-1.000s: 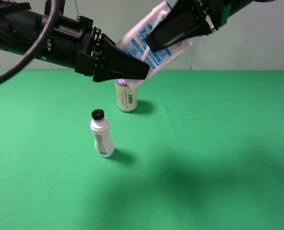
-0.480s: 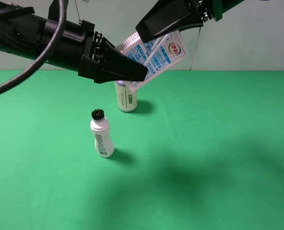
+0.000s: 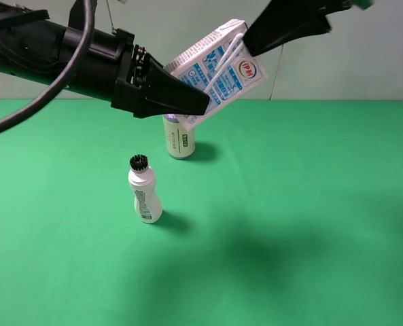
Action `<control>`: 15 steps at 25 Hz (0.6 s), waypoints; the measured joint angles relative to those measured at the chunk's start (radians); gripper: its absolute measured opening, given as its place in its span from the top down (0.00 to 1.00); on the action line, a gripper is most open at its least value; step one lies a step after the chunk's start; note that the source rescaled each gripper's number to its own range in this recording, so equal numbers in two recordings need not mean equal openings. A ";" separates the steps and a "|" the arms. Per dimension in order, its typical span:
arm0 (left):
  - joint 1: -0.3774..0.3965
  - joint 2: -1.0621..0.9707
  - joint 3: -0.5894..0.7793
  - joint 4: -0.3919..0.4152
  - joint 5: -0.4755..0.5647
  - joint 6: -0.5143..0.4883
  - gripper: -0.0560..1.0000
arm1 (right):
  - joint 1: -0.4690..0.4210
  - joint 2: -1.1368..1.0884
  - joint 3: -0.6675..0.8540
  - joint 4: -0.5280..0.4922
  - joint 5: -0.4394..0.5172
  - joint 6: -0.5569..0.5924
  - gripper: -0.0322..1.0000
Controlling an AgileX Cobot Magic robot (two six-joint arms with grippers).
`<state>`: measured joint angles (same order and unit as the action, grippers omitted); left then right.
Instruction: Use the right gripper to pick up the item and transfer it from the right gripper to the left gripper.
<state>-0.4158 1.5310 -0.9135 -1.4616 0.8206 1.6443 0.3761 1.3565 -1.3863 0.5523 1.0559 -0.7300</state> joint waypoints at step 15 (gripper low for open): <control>0.000 0.000 0.000 0.000 0.001 0.000 0.94 | 0.000 -0.285 0.055 -0.388 0.113 0.443 0.00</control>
<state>-0.4158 1.5310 -0.9135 -1.4616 0.8217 1.6443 0.3761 1.0714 -1.3309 0.1646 1.1690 -0.2872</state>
